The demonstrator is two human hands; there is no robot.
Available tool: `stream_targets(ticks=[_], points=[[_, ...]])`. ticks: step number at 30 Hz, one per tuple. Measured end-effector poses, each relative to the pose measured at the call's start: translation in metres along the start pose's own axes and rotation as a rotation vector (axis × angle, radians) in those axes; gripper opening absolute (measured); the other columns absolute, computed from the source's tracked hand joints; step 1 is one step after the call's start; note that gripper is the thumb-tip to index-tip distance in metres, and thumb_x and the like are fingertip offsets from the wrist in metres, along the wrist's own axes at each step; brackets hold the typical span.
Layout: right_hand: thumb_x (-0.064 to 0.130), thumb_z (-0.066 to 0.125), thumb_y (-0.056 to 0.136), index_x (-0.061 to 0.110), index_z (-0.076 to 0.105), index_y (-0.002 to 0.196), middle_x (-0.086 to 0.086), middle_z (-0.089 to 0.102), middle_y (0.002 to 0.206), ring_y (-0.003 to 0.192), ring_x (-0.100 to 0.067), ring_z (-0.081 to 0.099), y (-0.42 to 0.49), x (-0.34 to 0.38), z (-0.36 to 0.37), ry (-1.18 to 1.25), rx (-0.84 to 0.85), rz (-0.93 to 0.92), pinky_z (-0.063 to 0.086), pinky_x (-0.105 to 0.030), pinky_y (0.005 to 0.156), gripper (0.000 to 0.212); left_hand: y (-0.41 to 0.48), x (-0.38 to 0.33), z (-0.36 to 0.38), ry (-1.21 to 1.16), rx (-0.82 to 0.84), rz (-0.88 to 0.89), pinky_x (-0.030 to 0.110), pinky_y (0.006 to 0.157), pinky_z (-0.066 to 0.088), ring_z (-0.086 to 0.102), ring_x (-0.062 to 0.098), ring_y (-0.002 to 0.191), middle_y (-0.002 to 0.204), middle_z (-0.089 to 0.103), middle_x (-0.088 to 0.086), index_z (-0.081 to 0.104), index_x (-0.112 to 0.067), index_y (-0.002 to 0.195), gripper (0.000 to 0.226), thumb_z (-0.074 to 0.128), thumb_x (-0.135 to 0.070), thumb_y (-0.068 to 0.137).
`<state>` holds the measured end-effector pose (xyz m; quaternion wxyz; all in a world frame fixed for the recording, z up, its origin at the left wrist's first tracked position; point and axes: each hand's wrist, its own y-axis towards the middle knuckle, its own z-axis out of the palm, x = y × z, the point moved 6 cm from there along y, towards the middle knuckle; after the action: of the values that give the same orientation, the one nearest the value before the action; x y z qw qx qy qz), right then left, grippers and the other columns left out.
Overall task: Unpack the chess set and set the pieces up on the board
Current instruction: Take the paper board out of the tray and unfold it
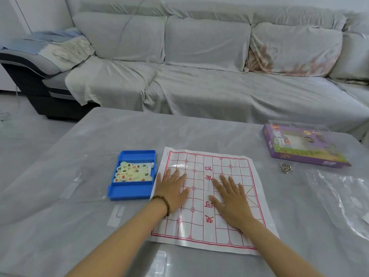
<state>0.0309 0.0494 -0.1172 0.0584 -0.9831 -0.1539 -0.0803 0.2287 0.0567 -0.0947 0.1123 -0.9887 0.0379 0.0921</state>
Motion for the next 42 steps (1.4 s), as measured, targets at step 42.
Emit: stream_targets(ticks=[42], points=[[0.073,-0.011,0.075,0.030,0.012,0.149,-0.006,-0.001,0.158,0.145,-0.028,-0.005,0.046,0.093,0.009,0.071,-0.083,0.043,-0.010,-0.039,0.114,0.088,-0.015,0.159,-0.028,-0.049,-0.215,-0.230,0.042,0.115,-0.006,-0.003,0.019,0.144,0.157,0.006,-0.002,-0.005,-0.035,0.146,0.054,0.018,-0.045,0.098]])
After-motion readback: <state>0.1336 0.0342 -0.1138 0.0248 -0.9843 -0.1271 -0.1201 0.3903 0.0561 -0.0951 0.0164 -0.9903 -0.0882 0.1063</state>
